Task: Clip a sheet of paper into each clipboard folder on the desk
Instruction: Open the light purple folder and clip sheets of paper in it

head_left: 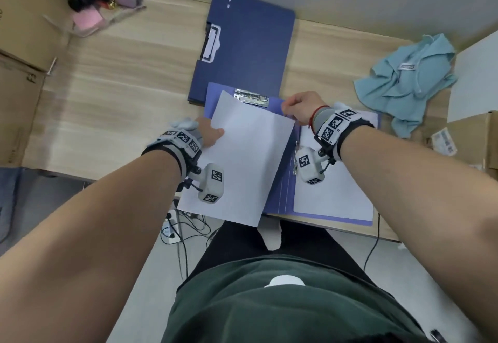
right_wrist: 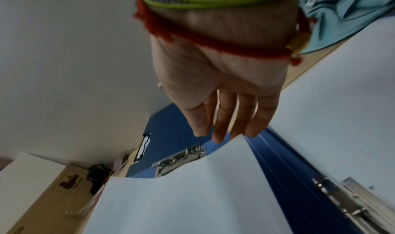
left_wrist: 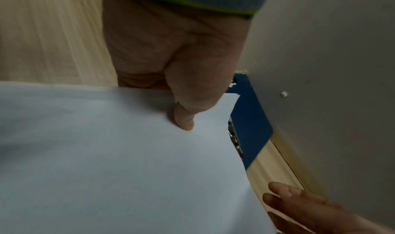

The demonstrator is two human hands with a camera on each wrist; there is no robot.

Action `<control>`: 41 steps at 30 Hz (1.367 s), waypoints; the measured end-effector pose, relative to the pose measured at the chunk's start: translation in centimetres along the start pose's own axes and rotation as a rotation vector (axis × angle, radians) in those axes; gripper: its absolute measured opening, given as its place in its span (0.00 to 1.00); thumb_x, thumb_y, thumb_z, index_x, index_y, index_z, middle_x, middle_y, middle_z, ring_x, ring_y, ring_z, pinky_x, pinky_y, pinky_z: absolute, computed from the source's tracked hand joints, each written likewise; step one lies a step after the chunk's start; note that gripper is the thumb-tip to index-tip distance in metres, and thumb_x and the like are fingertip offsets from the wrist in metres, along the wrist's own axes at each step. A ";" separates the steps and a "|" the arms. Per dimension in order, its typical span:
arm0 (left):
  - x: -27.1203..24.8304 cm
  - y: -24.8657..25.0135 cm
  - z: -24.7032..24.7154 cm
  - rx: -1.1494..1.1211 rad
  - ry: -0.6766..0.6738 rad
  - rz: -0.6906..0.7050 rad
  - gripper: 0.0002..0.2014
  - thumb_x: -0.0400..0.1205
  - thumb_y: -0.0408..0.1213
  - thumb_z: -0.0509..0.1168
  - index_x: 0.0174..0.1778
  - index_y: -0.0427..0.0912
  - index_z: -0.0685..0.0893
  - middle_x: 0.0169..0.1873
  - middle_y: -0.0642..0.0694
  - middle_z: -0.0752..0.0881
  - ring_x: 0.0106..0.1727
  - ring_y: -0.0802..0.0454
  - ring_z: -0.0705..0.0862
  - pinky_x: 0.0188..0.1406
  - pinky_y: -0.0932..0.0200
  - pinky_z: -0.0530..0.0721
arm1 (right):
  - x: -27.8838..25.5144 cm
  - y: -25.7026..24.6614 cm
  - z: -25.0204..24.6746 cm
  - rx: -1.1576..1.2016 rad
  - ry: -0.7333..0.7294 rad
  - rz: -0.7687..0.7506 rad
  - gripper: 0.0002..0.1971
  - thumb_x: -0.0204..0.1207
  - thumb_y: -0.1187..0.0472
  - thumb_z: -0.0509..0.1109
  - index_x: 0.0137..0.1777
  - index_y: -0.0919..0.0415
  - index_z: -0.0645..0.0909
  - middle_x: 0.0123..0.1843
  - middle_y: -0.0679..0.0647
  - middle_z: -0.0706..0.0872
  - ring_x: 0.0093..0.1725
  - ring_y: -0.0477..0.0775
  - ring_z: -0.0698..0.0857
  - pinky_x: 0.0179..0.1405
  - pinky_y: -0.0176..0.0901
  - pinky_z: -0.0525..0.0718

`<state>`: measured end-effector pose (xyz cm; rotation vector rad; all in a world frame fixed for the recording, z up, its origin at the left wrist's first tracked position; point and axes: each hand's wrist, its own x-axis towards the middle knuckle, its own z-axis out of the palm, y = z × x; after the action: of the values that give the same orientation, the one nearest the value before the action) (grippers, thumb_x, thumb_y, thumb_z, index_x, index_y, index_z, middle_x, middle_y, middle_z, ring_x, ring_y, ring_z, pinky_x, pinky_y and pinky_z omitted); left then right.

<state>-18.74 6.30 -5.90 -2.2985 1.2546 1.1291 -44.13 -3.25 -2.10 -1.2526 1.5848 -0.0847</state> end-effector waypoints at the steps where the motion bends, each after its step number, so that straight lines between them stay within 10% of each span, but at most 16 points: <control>1: -0.4 -0.2 0.0 0.022 -0.014 -0.025 0.32 0.78 0.62 0.57 0.64 0.37 0.80 0.62 0.37 0.84 0.63 0.34 0.81 0.67 0.40 0.78 | 0.5 -0.1 0.7 -0.028 -0.002 -0.004 0.05 0.70 0.62 0.74 0.34 0.53 0.84 0.33 0.53 0.84 0.31 0.52 0.79 0.33 0.40 0.78; 6: 0.1 -1.2 0.3 0.000 -0.066 -0.130 0.31 0.81 0.59 0.56 0.72 0.39 0.74 0.70 0.38 0.76 0.65 0.37 0.79 0.69 0.41 0.77 | 2.5 -2.7 3.0 -0.089 -0.049 -0.092 0.04 0.75 0.57 0.73 0.47 0.55 0.87 0.39 0.49 0.84 0.41 0.49 0.80 0.43 0.38 0.78; 11: 1.4 -1.0 0.1 -0.187 -0.076 -0.155 0.25 0.80 0.58 0.55 0.48 0.36 0.78 0.51 0.39 0.82 0.50 0.39 0.81 0.60 0.46 0.78 | 4.2 -6.1 5.0 -0.213 -0.048 -0.129 0.14 0.77 0.47 0.69 0.54 0.55 0.88 0.45 0.49 0.86 0.45 0.52 0.84 0.52 0.43 0.82; 15: 1.8 -0.7 0.2 -0.304 -0.041 -0.174 0.34 0.83 0.61 0.56 0.66 0.31 0.80 0.59 0.36 0.85 0.60 0.34 0.83 0.68 0.41 0.79 | 5.2 -7.4 6.5 -0.338 -0.092 -0.125 0.23 0.80 0.43 0.62 0.52 0.64 0.86 0.46 0.58 0.87 0.46 0.60 0.85 0.53 0.47 0.84; 18: 1.7 -0.4 0.2 -0.338 -0.082 -0.200 0.32 0.84 0.58 0.57 0.70 0.33 0.78 0.62 0.35 0.84 0.62 0.34 0.82 0.68 0.41 0.78 | 5.7 -7.8 7.1 -0.446 -0.072 -0.121 0.20 0.81 0.44 0.60 0.37 0.59 0.77 0.35 0.56 0.79 0.39 0.59 0.78 0.36 0.41 0.76; 22: 2.4 -0.3 0.2 -0.343 -0.101 -0.190 0.27 0.85 0.56 0.56 0.60 0.33 0.81 0.57 0.35 0.86 0.57 0.36 0.84 0.64 0.46 0.79 | 6.7 -8.1 7.6 -0.498 -0.044 -0.119 0.20 0.81 0.46 0.60 0.31 0.56 0.69 0.28 0.54 0.70 0.37 0.58 0.74 0.32 0.41 0.70; 33: 2.7 -0.1 0.6 -0.432 -0.101 -0.188 0.25 0.86 0.50 0.59 0.27 0.40 0.64 0.30 0.45 0.69 0.27 0.50 0.65 0.40 0.56 0.65 | 8.0 -7.6 8.6 -0.549 0.033 -0.099 0.21 0.72 0.38 0.68 0.46 0.57 0.84 0.38 0.55 0.89 0.36 0.59 0.85 0.47 0.50 0.88; 41: 2.2 0.2 0.2 -0.397 -0.118 -0.187 0.29 0.87 0.51 0.57 0.66 0.24 0.78 0.64 0.30 0.83 0.56 0.35 0.83 0.56 0.48 0.76 | 7.8 -8.2 8.4 -0.606 0.017 -0.108 0.23 0.66 0.32 0.69 0.42 0.53 0.82 0.36 0.52 0.87 0.39 0.59 0.87 0.45 0.51 0.89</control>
<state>-18.29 4.99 -7.68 -2.5126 0.8080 1.5295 -31.63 -8.38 -6.02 -1.8042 1.6119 0.3423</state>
